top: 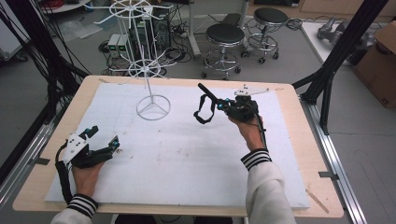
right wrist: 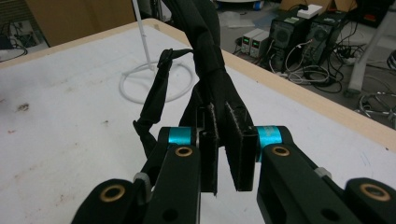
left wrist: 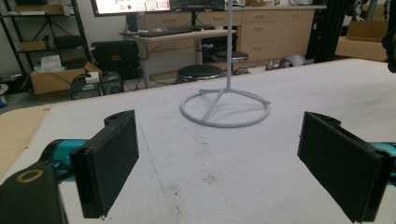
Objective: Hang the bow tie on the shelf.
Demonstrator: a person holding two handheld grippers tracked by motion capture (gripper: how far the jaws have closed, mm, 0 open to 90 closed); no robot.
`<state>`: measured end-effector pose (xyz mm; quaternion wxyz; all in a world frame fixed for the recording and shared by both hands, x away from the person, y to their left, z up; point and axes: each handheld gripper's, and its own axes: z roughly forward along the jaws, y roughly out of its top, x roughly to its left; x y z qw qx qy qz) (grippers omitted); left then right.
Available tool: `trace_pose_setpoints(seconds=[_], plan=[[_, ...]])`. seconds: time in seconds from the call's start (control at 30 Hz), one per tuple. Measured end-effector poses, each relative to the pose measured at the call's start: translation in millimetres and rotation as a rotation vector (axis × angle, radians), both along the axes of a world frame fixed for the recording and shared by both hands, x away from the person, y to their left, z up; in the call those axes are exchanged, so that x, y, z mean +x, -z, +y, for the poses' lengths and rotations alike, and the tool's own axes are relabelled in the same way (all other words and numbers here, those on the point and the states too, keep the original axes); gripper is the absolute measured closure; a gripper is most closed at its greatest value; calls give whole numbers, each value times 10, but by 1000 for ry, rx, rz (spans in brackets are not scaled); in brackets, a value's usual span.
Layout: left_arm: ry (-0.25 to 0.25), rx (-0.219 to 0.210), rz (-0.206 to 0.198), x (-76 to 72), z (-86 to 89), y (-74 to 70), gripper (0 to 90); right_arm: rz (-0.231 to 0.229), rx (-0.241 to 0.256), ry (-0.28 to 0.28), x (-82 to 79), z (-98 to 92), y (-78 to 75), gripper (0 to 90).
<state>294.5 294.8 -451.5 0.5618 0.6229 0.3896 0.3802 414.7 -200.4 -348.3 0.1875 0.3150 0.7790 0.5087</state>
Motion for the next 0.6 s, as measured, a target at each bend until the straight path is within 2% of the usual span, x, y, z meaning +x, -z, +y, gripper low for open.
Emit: trace_pose_setpoints(seconds=[0.17,0.3,0.6], plan=[[-2,-3,1,1,0,1,128,-12,-4,-16,-4,82,-77,838],[-2,-2,1,1,4,0,128,-39,-6,-35,-3,200,-204,837],[-7,-14,3,4,8,1,128,-53,-6,-66,36,337,-411,835]])
